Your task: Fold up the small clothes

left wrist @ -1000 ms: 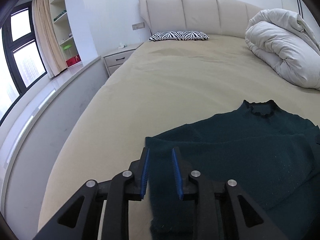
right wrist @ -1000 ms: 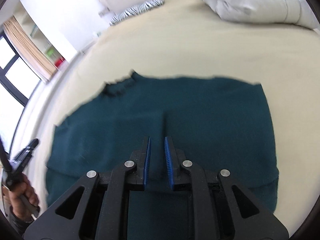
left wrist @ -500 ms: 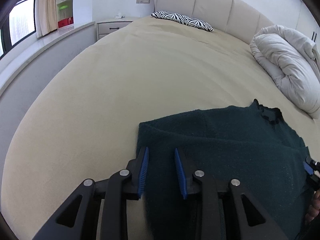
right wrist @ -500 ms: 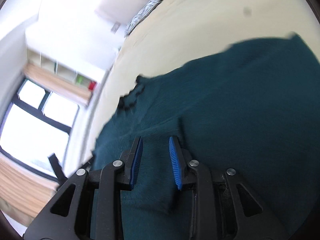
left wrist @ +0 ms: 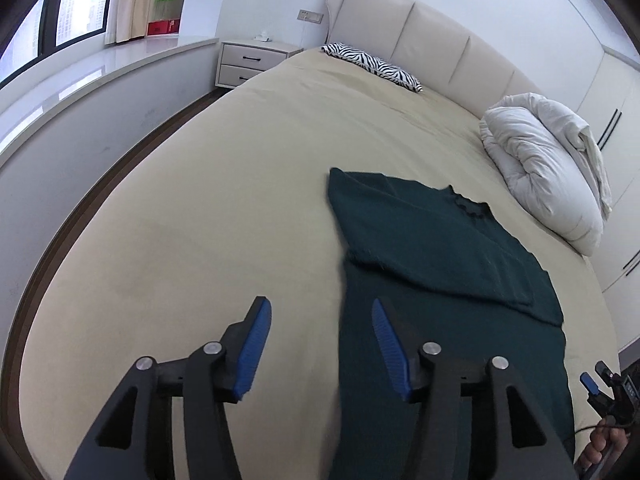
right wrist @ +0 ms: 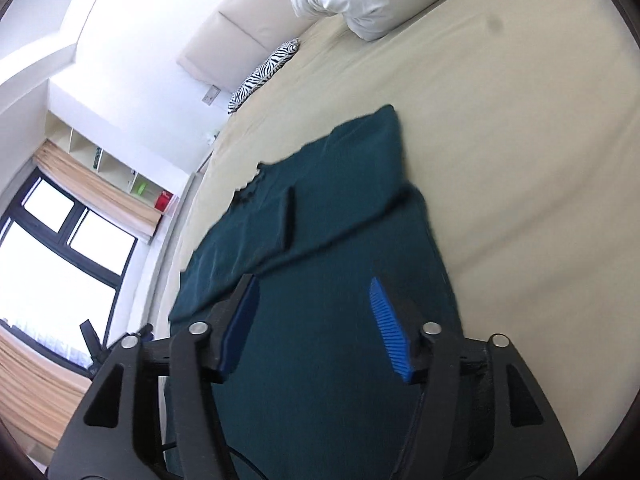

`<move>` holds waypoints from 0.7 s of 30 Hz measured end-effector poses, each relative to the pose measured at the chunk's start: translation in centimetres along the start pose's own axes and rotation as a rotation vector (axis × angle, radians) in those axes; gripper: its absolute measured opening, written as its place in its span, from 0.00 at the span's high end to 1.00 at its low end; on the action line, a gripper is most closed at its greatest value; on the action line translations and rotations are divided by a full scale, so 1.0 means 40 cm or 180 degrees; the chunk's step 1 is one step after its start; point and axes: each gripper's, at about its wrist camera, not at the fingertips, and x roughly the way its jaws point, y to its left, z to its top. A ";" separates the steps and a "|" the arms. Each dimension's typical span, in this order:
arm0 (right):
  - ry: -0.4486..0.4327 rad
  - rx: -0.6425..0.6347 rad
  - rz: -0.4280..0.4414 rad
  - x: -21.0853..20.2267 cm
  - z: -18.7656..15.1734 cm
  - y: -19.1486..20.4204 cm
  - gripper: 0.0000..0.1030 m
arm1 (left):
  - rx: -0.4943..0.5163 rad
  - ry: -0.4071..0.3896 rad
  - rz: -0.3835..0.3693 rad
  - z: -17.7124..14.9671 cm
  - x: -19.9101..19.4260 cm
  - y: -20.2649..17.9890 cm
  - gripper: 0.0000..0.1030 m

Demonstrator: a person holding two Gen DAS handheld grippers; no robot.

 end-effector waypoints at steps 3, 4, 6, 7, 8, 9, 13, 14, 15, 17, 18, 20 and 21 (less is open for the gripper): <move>0.0053 -0.0074 -0.0046 -0.075 -0.068 -0.004 0.41 | 0.0043 0.0057 -0.0095 -0.094 -0.082 -0.012 0.35; 0.0078 -0.0087 -0.0059 -0.102 -0.092 -0.007 0.40 | 0.0058 0.0094 -0.0140 -0.123 -0.100 -0.017 0.35; 0.0107 -0.0122 -0.0091 -0.152 -0.134 -0.019 0.40 | 0.0093 0.0189 -0.0151 -0.182 -0.128 -0.018 0.34; 0.0126 -0.0140 -0.0130 -0.172 -0.154 -0.023 0.40 | 0.0092 0.0271 -0.0141 -0.208 -0.132 -0.020 0.34; 0.0146 -0.0139 -0.0164 -0.186 -0.169 -0.030 0.40 | 0.0091 0.0364 -0.0162 -0.237 -0.138 -0.016 0.34; 0.0179 -0.0134 -0.0192 -0.202 -0.183 -0.039 0.40 | 0.0082 0.0427 -0.0193 -0.263 -0.145 -0.008 0.34; 0.0244 -0.0089 -0.0281 -0.270 -0.229 -0.077 0.40 | -0.0165 0.0630 -0.0328 -0.327 -0.167 0.033 0.34; 0.0256 -0.0078 -0.0287 -0.289 -0.239 -0.088 0.40 | -0.0277 0.0699 -0.0410 -0.341 -0.168 0.047 0.34; 0.0264 -0.0058 -0.0293 -0.303 -0.247 -0.099 0.40 | -0.0372 0.0781 -0.0508 -0.356 -0.168 0.060 0.34; 0.0271 0.0039 -0.0296 -0.335 -0.258 -0.132 0.40 | -0.0403 0.0837 -0.0569 -0.378 -0.173 0.068 0.34; 0.0283 0.0117 -0.0296 -0.343 -0.262 -0.146 0.40 | -0.0378 0.0866 -0.0581 -0.387 -0.175 0.066 0.34; 0.0326 0.0300 -0.0273 -0.355 -0.270 -0.179 0.40 | -0.0377 0.0962 -0.0685 -0.396 -0.172 0.061 0.34; 0.0340 0.0341 -0.0272 -0.353 -0.269 -0.186 0.40 | -0.0391 0.1023 -0.0760 -0.402 -0.171 0.061 0.34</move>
